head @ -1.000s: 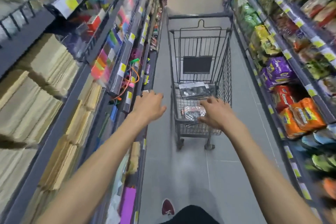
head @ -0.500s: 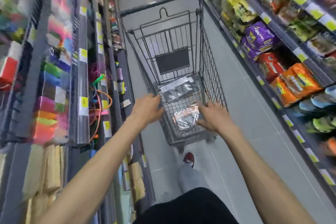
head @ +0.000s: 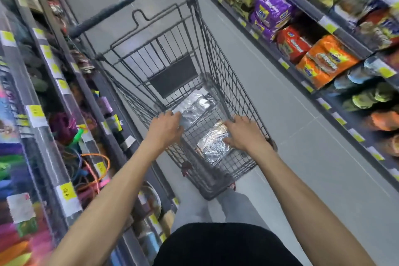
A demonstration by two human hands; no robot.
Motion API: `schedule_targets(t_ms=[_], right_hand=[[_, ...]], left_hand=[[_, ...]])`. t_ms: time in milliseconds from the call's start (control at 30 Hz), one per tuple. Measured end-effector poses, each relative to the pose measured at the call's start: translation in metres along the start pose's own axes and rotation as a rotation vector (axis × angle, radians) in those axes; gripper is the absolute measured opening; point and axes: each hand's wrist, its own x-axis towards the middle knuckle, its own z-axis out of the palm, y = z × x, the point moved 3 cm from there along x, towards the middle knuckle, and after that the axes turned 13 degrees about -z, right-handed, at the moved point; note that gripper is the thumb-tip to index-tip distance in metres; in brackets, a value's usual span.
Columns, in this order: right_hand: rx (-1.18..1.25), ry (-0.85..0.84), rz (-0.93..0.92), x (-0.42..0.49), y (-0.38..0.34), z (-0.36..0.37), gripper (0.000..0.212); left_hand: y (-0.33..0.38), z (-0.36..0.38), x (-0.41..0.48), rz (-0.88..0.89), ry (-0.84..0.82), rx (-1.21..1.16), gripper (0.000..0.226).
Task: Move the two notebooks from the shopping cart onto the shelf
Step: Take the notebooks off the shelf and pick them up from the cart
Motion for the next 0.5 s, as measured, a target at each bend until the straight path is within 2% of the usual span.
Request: schedule_targets(t_ms=[133, 300, 500], right_hand=[[0.035, 0.009, 0.086, 0.026, -0.003, 0.020, 0.061], [0.130, -0.071, 0.245, 0.072, -0.005, 0.067, 0.053], [0.258, -0.116, 0.377, 0.119, -0.002, 0.126, 0.030]], left_hand=[[-0.009, 0.009, 0.047, 0.083, -0.055, -0.002, 0.040], [-0.026, 0.029, 0.110, 0.131, -0.156, 0.000, 0.048], [-0.045, 0.078, 0.182, 0.211, -0.234, 0.085, 0.044]])
